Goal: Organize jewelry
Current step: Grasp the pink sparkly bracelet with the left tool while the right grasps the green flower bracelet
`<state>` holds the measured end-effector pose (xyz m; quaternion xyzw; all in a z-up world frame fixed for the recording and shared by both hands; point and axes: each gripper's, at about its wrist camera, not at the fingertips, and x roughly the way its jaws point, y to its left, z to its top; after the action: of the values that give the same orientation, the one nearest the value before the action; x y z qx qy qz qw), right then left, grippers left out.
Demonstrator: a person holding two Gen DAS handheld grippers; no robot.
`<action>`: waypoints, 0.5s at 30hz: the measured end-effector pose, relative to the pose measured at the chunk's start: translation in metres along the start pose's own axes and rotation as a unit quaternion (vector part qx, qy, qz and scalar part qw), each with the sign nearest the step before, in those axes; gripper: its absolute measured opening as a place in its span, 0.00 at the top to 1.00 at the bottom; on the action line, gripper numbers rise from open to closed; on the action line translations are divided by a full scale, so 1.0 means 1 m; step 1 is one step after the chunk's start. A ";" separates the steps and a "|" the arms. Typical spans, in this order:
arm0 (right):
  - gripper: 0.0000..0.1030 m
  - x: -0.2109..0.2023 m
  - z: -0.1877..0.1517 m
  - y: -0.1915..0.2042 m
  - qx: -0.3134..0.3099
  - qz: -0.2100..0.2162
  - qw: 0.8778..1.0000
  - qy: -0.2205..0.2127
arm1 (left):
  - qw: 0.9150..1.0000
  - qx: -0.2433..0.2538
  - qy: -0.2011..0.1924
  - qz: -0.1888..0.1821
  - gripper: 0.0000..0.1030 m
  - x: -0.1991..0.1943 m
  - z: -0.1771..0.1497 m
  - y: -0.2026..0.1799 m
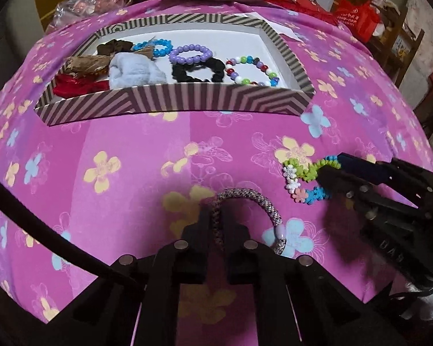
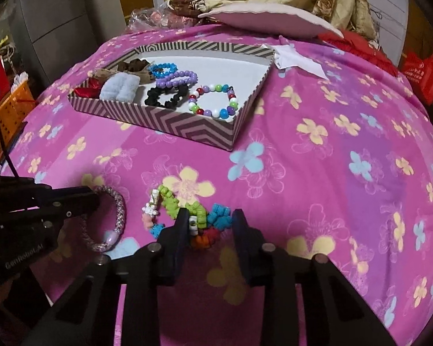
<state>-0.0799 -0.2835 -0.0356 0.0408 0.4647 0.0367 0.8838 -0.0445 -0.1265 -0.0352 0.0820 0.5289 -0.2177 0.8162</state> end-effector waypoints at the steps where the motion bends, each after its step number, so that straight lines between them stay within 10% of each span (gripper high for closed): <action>1: 0.87 -0.005 0.004 -0.001 0.004 0.005 1.000 -0.006 | 1.000 -0.003 -0.004 -0.001 0.73 -0.003 0.002 0.003; 15: 0.88 -0.061 0.064 0.015 -0.028 0.011 0.997 -0.072 | 0.998 -0.032 -0.058 0.003 0.73 -0.048 0.046 0.038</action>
<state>-0.0621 -0.2777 0.0516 0.0238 0.3980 0.0563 0.9154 -0.0064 -0.0962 0.0242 0.0448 0.4868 -0.2023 0.8486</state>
